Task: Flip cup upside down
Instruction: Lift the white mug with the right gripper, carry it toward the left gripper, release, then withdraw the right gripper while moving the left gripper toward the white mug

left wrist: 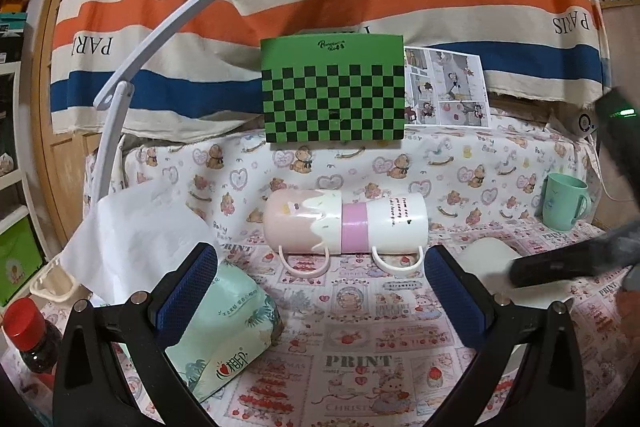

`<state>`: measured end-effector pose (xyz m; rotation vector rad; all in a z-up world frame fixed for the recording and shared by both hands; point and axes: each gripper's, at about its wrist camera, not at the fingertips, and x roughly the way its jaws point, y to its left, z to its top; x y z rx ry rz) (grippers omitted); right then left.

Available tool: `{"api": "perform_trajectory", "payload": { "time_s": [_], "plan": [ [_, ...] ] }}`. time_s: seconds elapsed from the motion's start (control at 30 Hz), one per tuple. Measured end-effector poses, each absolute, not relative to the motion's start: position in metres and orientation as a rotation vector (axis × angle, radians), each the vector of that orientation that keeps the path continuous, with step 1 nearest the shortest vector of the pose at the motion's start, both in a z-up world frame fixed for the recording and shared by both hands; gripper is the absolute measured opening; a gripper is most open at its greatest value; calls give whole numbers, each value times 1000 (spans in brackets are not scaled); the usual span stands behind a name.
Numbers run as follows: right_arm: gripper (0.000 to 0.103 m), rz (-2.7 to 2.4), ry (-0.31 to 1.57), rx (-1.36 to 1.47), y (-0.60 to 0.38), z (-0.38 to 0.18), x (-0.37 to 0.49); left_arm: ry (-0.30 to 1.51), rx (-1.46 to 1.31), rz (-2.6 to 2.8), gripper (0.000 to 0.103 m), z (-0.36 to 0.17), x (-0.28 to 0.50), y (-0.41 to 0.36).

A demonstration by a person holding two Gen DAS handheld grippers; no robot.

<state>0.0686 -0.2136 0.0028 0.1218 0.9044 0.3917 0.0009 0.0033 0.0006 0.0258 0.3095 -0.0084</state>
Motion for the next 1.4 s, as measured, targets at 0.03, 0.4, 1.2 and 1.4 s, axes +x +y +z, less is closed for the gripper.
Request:
{"api": "perform_trajectory", "payload": {
  "time_s": [0.03, 0.4, 1.2, 1.4],
  "plan": [
    [103, 407, 847, 104, -215, 5, 63, 315, 21, -9, 103, 0, 2, 4],
    [103, 256, 349, -160, -253, 11, 20, 313, 13, -7, 103, 0, 1, 6],
    [103, 253, 319, -79, -281, -2, 19, 318, 10, -25, 103, -1, 3, 8],
    [103, 229, 342, -60, -284, -3, 24, 344, 9, -36, 103, -2, 3, 8]
  ]
}}
